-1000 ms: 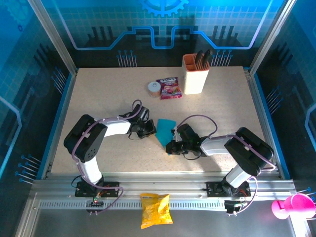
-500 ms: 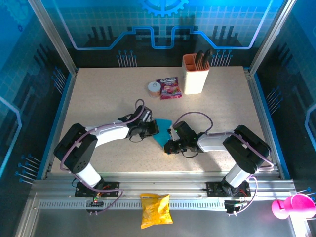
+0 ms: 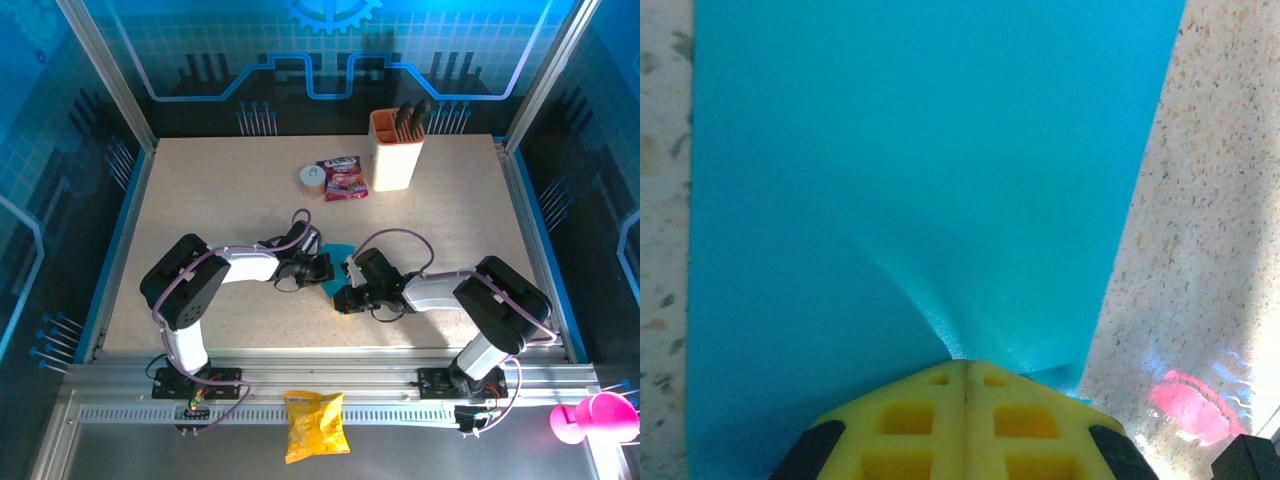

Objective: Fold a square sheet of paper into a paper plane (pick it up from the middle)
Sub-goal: Third fold the triangle at the center of the table.

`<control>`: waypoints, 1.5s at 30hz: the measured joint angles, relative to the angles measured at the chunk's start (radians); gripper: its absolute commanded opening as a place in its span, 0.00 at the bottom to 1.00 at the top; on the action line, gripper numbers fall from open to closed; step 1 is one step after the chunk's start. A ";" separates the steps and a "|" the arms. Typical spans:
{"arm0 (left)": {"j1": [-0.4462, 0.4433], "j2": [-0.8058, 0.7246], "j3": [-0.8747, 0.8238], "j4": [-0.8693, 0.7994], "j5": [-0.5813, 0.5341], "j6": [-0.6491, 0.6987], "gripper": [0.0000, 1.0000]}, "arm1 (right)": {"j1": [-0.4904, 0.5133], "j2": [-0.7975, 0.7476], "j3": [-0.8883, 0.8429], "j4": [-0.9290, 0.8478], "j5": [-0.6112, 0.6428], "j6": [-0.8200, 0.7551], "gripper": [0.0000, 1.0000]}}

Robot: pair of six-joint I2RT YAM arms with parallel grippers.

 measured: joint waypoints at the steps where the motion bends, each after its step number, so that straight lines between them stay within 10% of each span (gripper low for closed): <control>1: -0.001 0.002 0.000 0.002 0.003 -0.008 0.00 | 0.001 -0.009 -0.007 0.003 0.005 0.000 0.00; 32: -0.012 0.031 0.023 0.025 0.016 -0.051 0.00 | 0.061 -0.336 -0.225 -0.097 0.106 0.143 0.00; 45: -0.105 -0.206 -0.289 0.194 -0.297 -0.597 0.00 | -0.068 -0.710 -0.156 -0.522 0.177 0.128 0.00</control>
